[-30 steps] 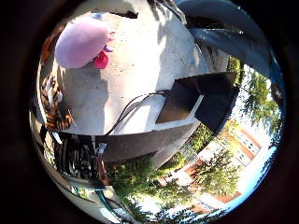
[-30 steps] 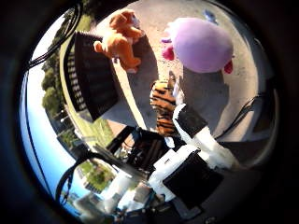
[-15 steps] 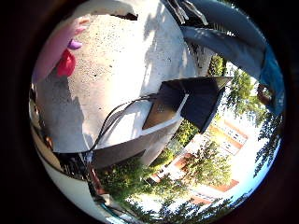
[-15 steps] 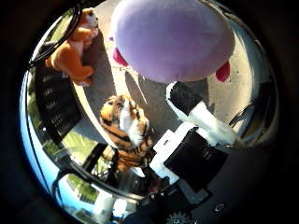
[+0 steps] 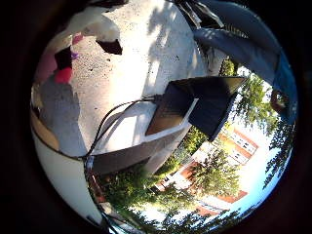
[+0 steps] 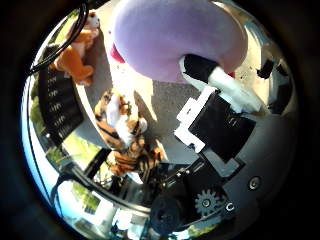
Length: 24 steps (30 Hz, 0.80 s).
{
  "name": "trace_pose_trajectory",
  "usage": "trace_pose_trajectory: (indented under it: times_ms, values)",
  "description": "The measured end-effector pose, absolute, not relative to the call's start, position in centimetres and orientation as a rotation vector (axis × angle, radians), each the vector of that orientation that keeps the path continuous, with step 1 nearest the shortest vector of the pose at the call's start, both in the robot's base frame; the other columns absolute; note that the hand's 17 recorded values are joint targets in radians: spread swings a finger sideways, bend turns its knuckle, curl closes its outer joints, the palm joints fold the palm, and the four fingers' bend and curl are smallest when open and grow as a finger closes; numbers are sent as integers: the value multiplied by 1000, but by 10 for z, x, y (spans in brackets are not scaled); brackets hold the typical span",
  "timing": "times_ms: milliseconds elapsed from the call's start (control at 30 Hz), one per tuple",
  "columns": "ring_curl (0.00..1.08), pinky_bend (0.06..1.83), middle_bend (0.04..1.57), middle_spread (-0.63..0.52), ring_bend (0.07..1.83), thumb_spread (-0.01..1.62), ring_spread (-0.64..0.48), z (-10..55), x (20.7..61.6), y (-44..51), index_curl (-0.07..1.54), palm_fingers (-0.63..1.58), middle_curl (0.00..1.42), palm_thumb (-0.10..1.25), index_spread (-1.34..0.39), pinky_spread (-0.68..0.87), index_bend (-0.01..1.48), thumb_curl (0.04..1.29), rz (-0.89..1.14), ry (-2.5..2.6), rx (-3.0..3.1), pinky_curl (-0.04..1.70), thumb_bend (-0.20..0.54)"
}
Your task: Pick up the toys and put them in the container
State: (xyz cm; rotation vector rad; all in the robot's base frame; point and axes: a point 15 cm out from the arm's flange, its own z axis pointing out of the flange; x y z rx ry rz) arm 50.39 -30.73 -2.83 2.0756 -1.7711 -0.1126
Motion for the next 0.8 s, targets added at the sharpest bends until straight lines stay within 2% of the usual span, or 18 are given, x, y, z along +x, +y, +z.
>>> trace_pose_trajectory:
  times_ms: [133,267,467,600,800]
  values:
    - [802,1342,1052,-269,1285,1039,-90,-4,513,-282,131,1041,934,1011,-699,273,529,561,-204,-1856,2170,705,22]
    - [836,1397,1087,-276,1315,1063,-113,32,487,-270,141,987,997,1021,-798,235,646,607,-366,-1828,2150,770,8]
    - [876,1448,1129,-283,1369,1085,-136,148,483,-249,161,899,1074,1008,-911,192,798,667,-420,-1900,2282,847,-12]
    - [896,1473,1157,-285,1406,1084,-145,222,460,-213,180,852,1115,991,-964,167,882,707,-523,-1879,2355,890,-14]
    - [911,1494,1189,-285,1446,1084,-151,350,442,-136,208,803,1150,975,-1004,146,961,748,-385,-1747,2571,935,-14]
